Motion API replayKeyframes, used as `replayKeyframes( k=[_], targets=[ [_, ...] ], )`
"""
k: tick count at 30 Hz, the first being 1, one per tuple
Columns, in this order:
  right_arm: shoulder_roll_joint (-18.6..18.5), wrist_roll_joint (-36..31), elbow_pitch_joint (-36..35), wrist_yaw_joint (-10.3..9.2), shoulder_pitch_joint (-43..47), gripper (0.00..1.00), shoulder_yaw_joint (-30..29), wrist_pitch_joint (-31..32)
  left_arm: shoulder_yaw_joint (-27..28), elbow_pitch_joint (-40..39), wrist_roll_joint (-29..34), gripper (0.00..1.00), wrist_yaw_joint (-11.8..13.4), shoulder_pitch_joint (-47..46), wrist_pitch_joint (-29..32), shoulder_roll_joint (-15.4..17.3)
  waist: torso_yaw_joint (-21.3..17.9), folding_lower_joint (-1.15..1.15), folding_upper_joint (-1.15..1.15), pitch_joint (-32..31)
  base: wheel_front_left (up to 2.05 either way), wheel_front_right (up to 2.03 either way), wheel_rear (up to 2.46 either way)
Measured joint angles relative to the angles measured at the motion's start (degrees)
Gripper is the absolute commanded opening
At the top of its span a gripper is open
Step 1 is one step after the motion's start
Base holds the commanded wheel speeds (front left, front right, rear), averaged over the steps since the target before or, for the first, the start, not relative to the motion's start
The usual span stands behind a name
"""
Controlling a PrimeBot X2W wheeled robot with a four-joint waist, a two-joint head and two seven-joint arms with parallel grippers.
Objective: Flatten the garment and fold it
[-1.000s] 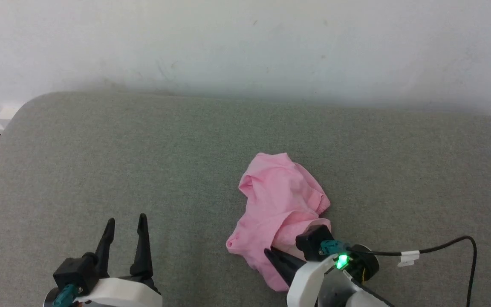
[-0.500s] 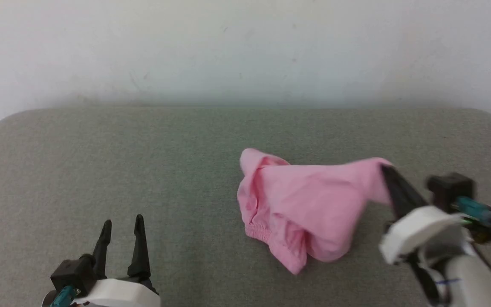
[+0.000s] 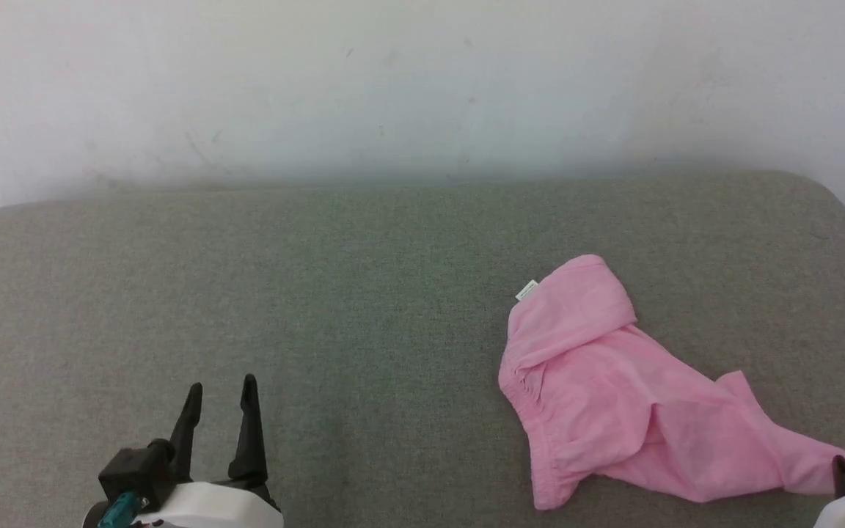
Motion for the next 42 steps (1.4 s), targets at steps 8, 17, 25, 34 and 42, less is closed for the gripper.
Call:
replayKeyframes(
  k=[8, 17, 25, 34, 42],
  targets=[
    [0.25, -0.38, -2.64, 0.00, -0.04, 1.00, 4.00, -11.70, 0.14, 1.23, -0.02, 1.00, -0.48, -0.02, 0.00, -0.12, -0.08, 0.00, 0.00, 0.00, 0.00, 0.00, 0.00],
    [0.19, -1.80, -10.25, 0.00, 1.29, 1.00, 10.46, -12.91, 0.27, 1.72, 0.54, 1.00, -0.35, -0.01, 0.00, -0.15, 0.09, 0.00, 0.00, -1.52, 0.00, 0.00, 0.00],
    [-4.05, 4.81, -10.73, 0.00, 1.49, 1.00, 28.97, 2.82, -0.07, 2.26, 0.18, 1.00, -0.35, -0.01, 0.00, -0.25, 0.58, 0.00, 0.00, -0.92, 0.00, 0.00, 0.00],
    [-11.70, 14.12, -0.41, 0.00, -9.46, 1.00, 42.21, 17.11, -1.81, 2.99, -0.18, 1.00, -0.36, -1.91, 0.00, -0.35, 1.93, 0.01, 0.00, 0.40, 0.00, 0.00, 0.00],
    [-12.35, 19.73, 10.69, -0.03, -15.17, 0.09, 47.63, 22.91, -2.83, 4.15, -1.19, 1.00, -0.35, -2.35, 0.00, -0.37, 3.48, 0.00, 0.00, 0.87, 0.00, 0.00, 0.00]
  ],
)
